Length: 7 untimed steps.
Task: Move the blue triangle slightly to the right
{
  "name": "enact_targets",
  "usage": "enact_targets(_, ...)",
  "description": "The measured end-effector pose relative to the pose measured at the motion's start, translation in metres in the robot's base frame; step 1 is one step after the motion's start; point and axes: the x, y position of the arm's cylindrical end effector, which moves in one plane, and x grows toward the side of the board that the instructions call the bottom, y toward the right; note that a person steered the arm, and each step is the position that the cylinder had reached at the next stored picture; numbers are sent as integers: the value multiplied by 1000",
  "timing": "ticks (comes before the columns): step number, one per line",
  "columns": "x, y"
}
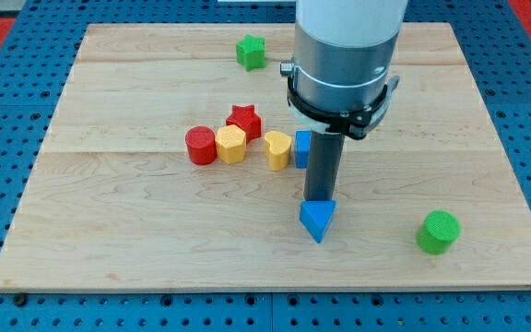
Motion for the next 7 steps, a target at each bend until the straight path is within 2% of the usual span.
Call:
enact_targets(2, 2, -45)
enact_targets(4, 17, -59)
enact_targets(5, 22, -30)
enact_targets(6, 19, 27)
enact_targets(7, 19, 32)
